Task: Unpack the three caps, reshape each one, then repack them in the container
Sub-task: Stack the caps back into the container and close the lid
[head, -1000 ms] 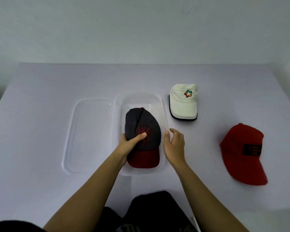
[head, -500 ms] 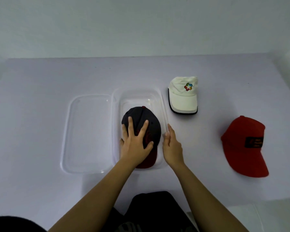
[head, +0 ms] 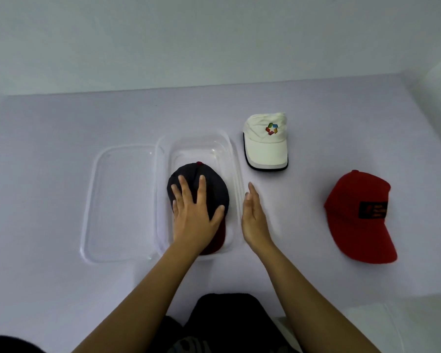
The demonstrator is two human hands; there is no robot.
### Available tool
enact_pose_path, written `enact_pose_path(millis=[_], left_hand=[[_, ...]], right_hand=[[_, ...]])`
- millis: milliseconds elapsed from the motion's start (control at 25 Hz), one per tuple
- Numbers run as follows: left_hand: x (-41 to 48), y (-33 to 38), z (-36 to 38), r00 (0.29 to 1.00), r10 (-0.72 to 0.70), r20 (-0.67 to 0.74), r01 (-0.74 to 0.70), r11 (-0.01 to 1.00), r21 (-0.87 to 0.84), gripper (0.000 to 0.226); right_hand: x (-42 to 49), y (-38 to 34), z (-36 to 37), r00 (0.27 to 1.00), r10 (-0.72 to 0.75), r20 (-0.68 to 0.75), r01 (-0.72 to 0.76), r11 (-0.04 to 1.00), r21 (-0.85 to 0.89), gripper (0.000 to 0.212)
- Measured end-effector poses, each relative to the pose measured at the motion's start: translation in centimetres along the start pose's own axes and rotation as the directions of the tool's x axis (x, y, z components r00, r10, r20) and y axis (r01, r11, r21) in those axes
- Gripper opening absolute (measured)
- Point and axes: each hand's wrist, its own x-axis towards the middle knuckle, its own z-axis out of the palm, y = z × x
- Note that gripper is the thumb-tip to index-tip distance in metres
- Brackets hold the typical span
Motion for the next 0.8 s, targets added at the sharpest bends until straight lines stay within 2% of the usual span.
enact_pose_path(millis=[120, 200, 280, 360, 440, 560, 600, 680, 760, 800], left_hand=[[-0.4, 4.5, -0.1, 0.980, 0.145, -0.139, -0.169, 0.969, -0.179, 0.074], [-1.0, 8.4, 1.0, 0.965, 0.230, -0.123, -0.255, 0.933, -0.255, 0.070], [-1.4, 12.3, 2.9, 0.964, 0.258, -0.062, -0.264, 0.912, -0.315, 0.068], [-1.1, 15.0, 4.9, 0.980, 0.198, 0.027, -0.173, 0.908, -0.381, 0.067], [-0.5, 17.7, 7.5, 0.979, 0.109, 0.171, -0.017, 0.883, -0.468, 0.065], [1.0, 20.7, 11.0, 0.902, 0.029, 0.431, 0.257, 0.767, -0.588, 0.069], [1.6, 21.4, 12.0, 0.870, 0.029, 0.493, 0.320, 0.727, -0.607, 0.072], [2.7, 22.5, 13.4, 0.807, 0.050, 0.588, 0.411, 0.667, -0.621, 0.073], [3.5, 23.6, 14.6, 0.744, 0.100, 0.661, 0.475, 0.617, -0.628, 0.064], [3.8, 24.0, 14.9, 0.719, 0.140, 0.681, 0.491, 0.591, -0.640, 0.058]], right_hand=[[-0.2, 0.1, -3.4, 0.993, -0.060, -0.101, 0.063, 0.998, 0.031, 0.045], [-0.1, 0.3, -6.7, 0.982, -0.117, -0.150, 0.115, 0.993, -0.021, 0.044], [0.3, 1.1, -10.9, 0.963, -0.180, -0.198, 0.165, 0.982, -0.090, 0.043], [0.7, 2.4, -14.7, 0.942, -0.221, -0.251, 0.185, 0.970, -0.160, 0.043], [1.0, 4.3, -19.3, 0.915, -0.223, -0.336, 0.159, 0.965, -0.207, 0.045], [1.2, 8.1, -26.2, 0.869, -0.188, -0.458, 0.086, 0.968, -0.235, 0.067], [1.3, 9.2, -28.3, 0.893, -0.119, -0.434, 0.028, 0.977, -0.212, 0.079], [1.6, 10.8, -31.0, 0.970, 0.082, -0.230, -0.114, 0.985, -0.128, 0.101], [1.9, 11.6, -32.3, 0.993, 0.109, -0.037, -0.114, 0.976, -0.186, 0.098], [2.0, 12.1, -32.5, 0.997, 0.077, -0.021, -0.080, 0.966, -0.244, 0.094]])
